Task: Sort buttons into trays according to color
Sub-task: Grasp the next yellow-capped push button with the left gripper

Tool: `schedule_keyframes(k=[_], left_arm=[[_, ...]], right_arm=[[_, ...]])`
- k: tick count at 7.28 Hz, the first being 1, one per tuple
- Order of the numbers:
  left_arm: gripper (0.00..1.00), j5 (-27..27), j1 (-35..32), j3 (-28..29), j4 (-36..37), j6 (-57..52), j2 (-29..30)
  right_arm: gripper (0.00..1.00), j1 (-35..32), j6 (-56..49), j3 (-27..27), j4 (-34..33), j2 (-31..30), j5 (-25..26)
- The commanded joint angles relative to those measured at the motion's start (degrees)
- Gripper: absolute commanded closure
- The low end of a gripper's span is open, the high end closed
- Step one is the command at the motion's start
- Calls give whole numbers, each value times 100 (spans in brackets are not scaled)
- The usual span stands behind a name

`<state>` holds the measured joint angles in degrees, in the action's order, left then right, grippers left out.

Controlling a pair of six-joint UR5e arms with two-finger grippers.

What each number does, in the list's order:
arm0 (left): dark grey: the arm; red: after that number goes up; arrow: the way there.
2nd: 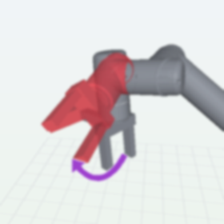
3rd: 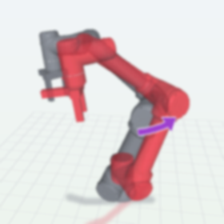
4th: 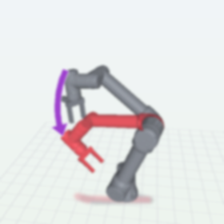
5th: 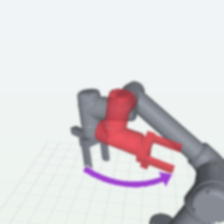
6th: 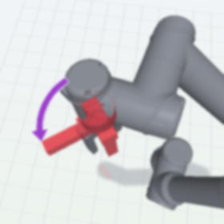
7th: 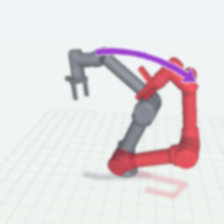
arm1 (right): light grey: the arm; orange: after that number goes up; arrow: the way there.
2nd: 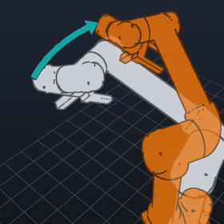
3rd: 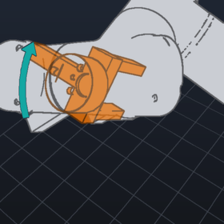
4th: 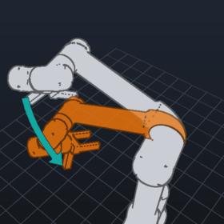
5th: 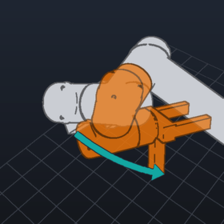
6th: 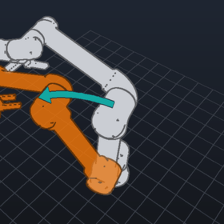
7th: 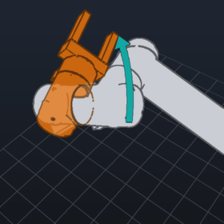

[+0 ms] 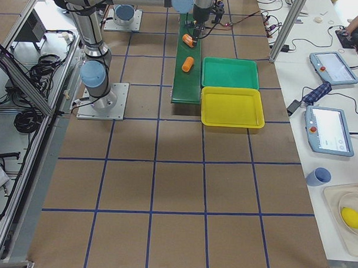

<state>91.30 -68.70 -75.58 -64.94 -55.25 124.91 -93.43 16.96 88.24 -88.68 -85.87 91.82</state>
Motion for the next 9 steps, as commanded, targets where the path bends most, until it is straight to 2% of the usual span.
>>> schedule_keyframes(k=[1,2,4,5,6,9], left_arm=[[0,-16,242,203,358,-1196,603],[0,-42,426,176,377,-1677,727],[0,-60,428,-77,289,-1735,658],[0,-77,506,-123,506,-1926,762],[18,-173,507,-193,770,-1902,798],[91,-157,463,-123,651,-1684,755]], right_arm=[[0,0,0,0,0,0,2],[0,0,0,0,0,0,2],[0,0,0,0,0,0,2],[0,0,0,0,0,0,-6],[0,0,0,0,-9,0,-7],[0,0,0,0,9,0,2]])
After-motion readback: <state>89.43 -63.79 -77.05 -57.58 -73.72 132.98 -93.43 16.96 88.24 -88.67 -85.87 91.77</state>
